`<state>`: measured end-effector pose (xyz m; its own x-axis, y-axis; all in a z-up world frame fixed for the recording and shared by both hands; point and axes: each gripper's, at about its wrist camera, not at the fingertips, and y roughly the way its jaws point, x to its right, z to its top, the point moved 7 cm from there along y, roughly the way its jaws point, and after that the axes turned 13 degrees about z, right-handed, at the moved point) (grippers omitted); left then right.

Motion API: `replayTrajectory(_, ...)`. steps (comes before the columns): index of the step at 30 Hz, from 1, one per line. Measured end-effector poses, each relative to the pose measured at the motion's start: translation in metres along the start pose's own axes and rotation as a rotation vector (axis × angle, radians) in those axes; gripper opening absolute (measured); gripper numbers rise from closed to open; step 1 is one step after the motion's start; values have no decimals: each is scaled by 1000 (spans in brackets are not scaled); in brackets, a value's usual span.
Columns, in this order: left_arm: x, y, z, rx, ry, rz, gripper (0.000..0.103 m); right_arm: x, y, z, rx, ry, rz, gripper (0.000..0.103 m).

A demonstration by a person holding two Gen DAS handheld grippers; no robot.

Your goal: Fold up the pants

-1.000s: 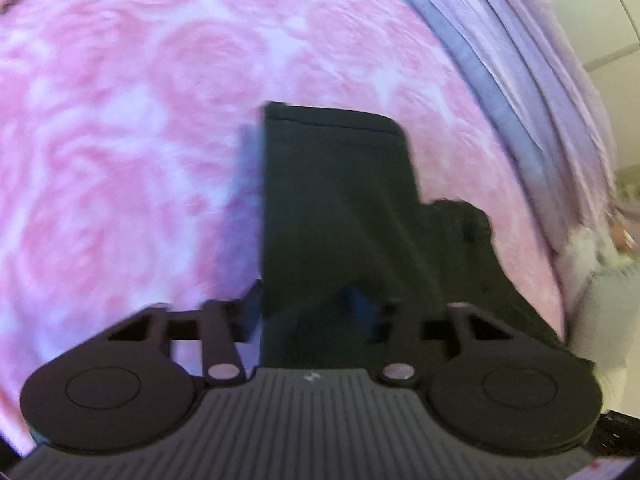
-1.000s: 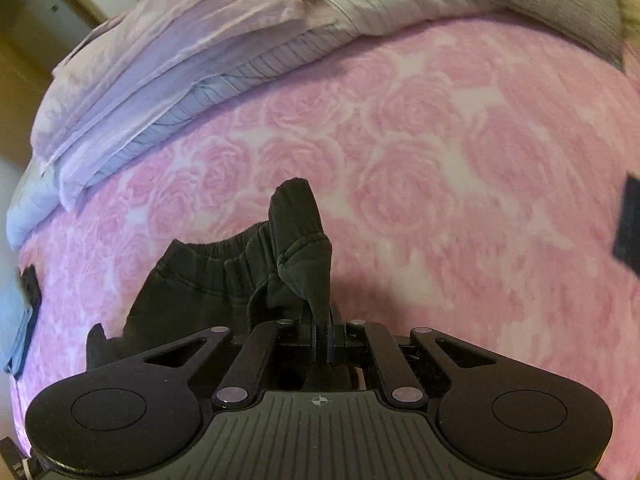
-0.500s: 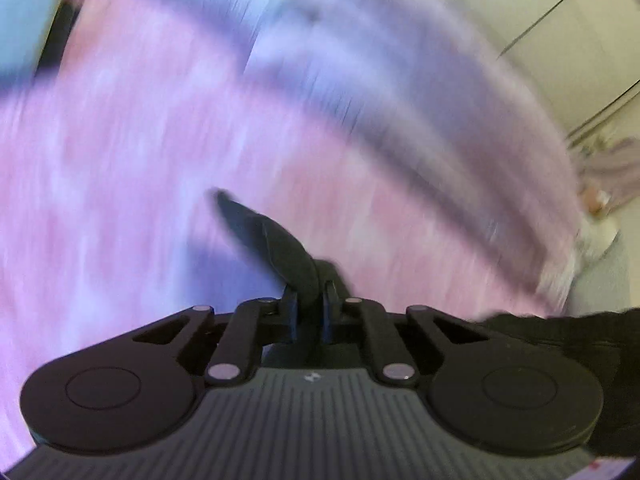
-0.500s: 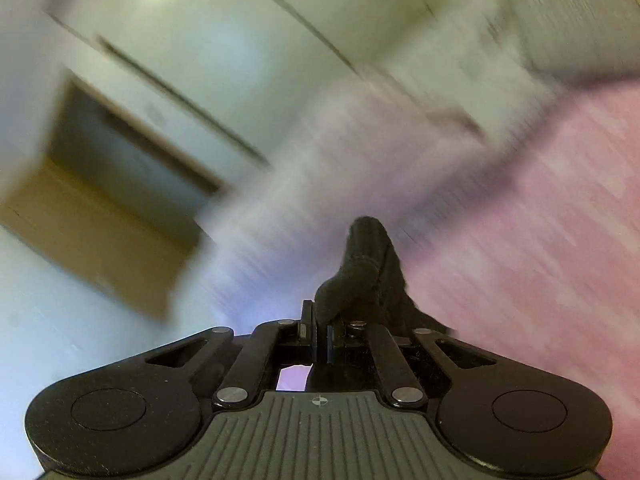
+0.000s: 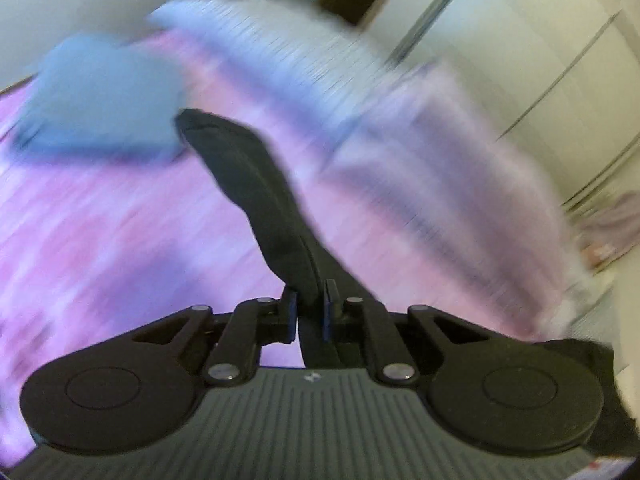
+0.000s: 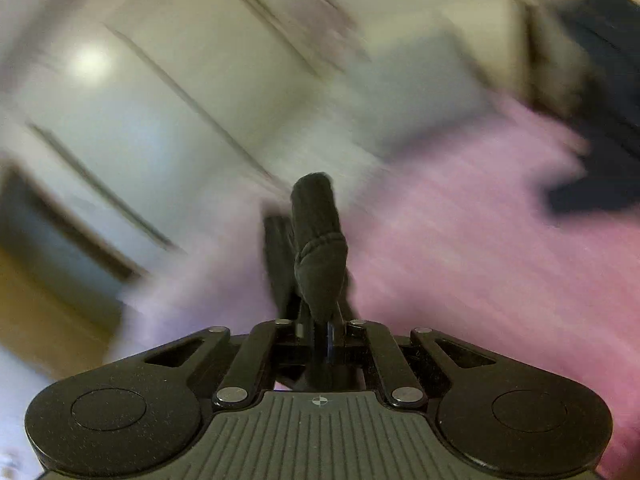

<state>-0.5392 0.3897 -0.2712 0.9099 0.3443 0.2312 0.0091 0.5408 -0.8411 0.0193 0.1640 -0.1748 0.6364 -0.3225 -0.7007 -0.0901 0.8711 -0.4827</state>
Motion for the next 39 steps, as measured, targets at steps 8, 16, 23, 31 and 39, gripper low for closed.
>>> replayTrajectory(8,-89,28,-140,-316,61,302,17,186,17,-78,-332,189,-486,20)
replayTrajectory(16,116,62,-192,-205,548,-13,56,173,46,-66,-369,101,-360,33)
replayTrajectory(23,239,120,-258,-321,629,-115,78,202,59,-82,-417,141,-396,35)
replayTrajectory(31,263,152,-282,-269,765,87,50,238,65,-118,-447,219,-450,35)
replayTrajectory(39,282,110,-226,83,970,106,8,262,90,-145,-475,298,-509,35)
